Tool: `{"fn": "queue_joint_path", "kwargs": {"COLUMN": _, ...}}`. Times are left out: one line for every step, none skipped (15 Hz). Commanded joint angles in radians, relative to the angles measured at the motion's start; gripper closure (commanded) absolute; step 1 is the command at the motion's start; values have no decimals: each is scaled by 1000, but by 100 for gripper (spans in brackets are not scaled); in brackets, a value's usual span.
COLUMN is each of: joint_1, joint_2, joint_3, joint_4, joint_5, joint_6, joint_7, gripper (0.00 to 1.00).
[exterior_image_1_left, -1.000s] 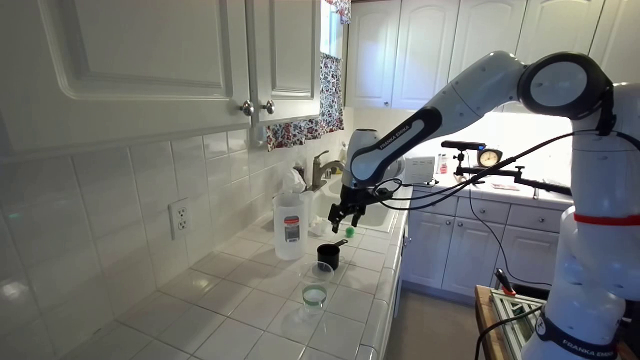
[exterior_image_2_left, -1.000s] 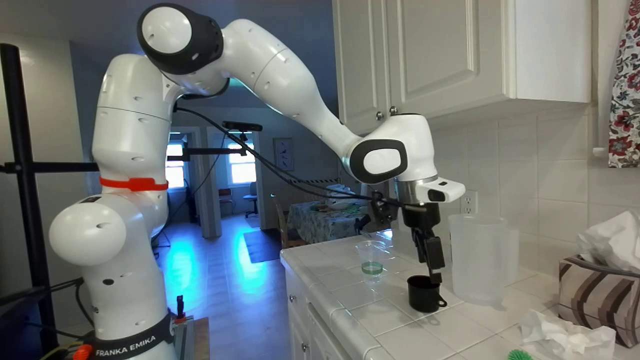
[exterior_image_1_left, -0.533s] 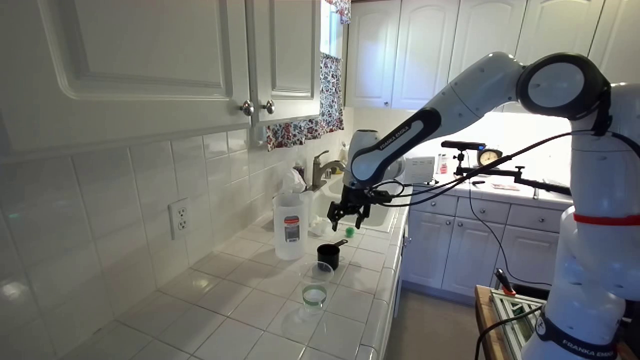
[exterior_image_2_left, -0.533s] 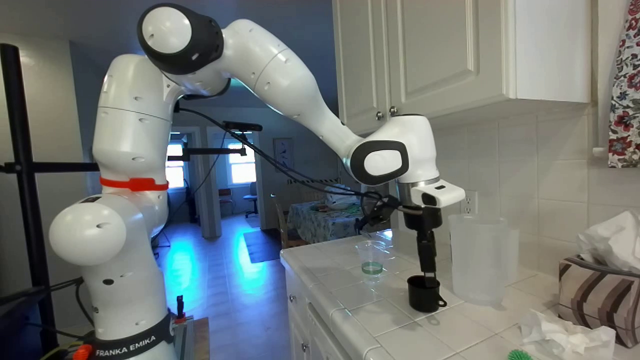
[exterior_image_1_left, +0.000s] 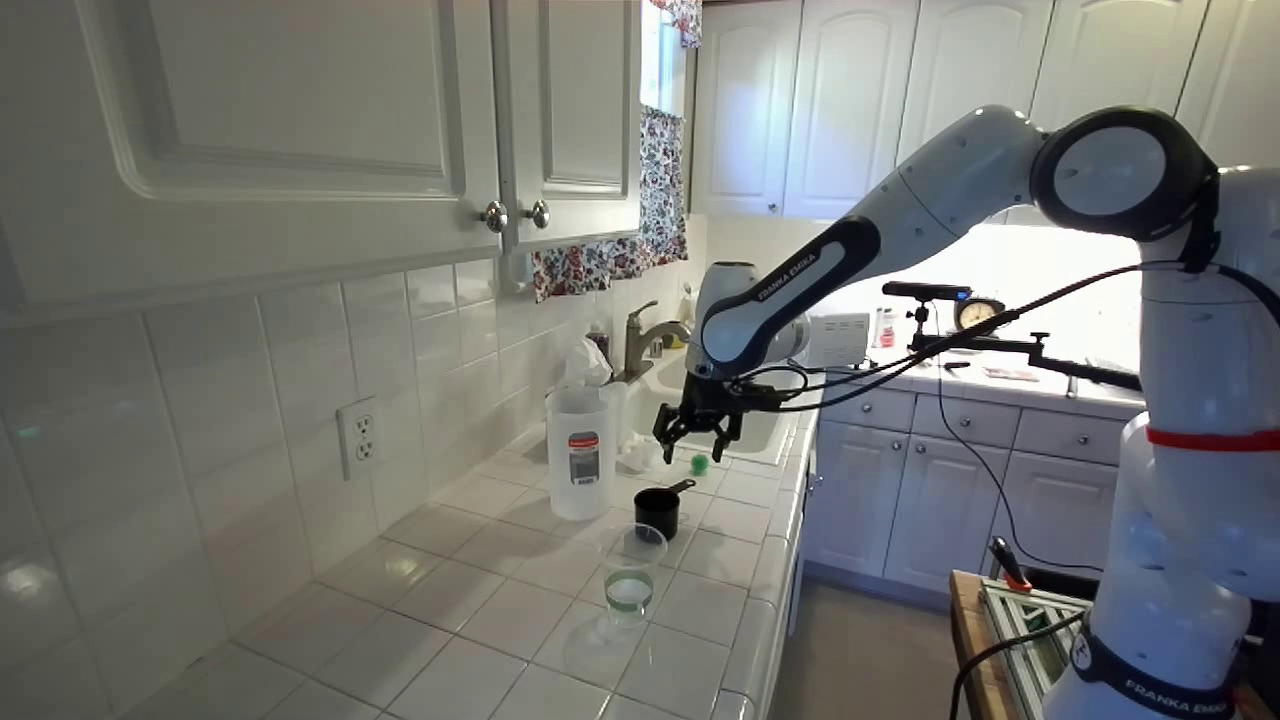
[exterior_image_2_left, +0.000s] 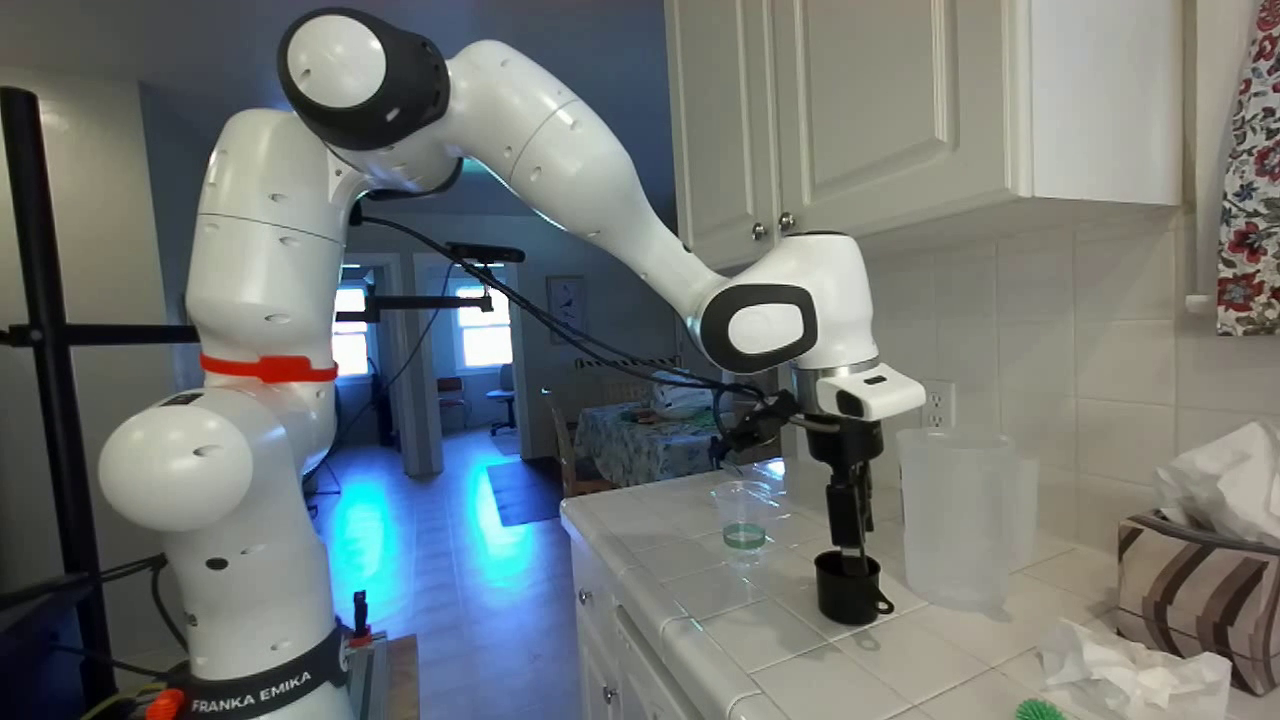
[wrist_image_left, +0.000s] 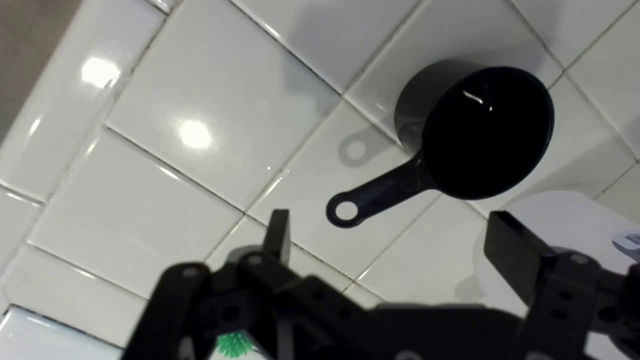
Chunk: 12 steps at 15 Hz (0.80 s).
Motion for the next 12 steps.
{"fn": "queue_joint_path", "kwargs": {"joint_1": 15, "joint_2": 7, "joint_3": -18, "joint_4": 8, "joint_5": -2, "joint_6": -1, "joint_7": 27, "gripper": 0}}
{"fn": "queue_joint_path", "kwargs": {"joint_1": 19, "joint_2": 10, "joint_3": -22, "joint_4": 8, "joint_5": -6, "joint_6": 12, "joint_7": 53, "gripper": 0}}
{"fn": "queue_joint_path", "kwargs": {"joint_1": 21, "joint_2": 13, "joint_3": -23, "joint_4": 9, "joint_5": -3, "joint_6": 16, "joint_7": 74, "gripper": 0}}
{"fn": "queue_joint_path", "kwargs": {"joint_1": 23, "joint_2": 15, "joint_3": -24, "joint_4": 9, "joint_5": 1, "joint_6": 15, "joint_7": 93, "gripper": 0}}
{"fn": "queue_joint_path", "kwargs": {"joint_1": 26, "joint_2": 16, "joint_3": -26, "joint_4": 8, "joint_5": 1, "joint_6": 22, "joint_7": 116, "gripper": 0}}
{"fn": "queue_joint_path", "kwargs": {"joint_1": 30, "joint_2": 17, "joint_3": -30, "joint_4": 8, "joint_5": -1, "joint_6": 28, "joint_7": 144, "gripper": 0}}
{"fn": "queue_joint_path", "kwargs": {"joint_1": 31, "joint_2": 18, "joint_3": -31, "joint_4": 8, "joint_5": 1, "joint_6": 27, "joint_7": 165, "gripper": 0}}
{"fn": "queue_joint_path", "kwargs": {"joint_1": 33, "joint_2": 21, "joint_3": -33, "joint_4": 9, "joint_5": 5, "joint_6": 30, "joint_7": 190, "gripper": 0}}
{"fn": "queue_joint_path", "kwargs": {"joint_1": 34, "joint_2": 24, "joint_3": -33, "joint_4": 8, "joint_5": 7, "joint_6": 31, "joint_7": 212, "gripper": 0}}
{"fn": "queue_joint_path", "kwargs": {"joint_1": 35, "joint_2": 29, "joint_3": -33, "joint_4": 8, "joint_5": 8, "joint_6": 34, "joint_7": 235, "gripper": 0}}
{"fn": "queue_joint_path", "kwargs": {"joint_1": 32, "joint_2": 32, "joint_3": -30, "joint_4": 8, "joint_5": 17, "joint_6": 29, "joint_7": 246, "gripper": 0}}
{"fn": "queue_joint_path", "kwargs": {"joint_1": 32, "joint_2": 37, "joint_3": -29, "joint_4": 7, "joint_5": 20, "joint_6": 30, "joint_7": 261, "gripper": 0}}
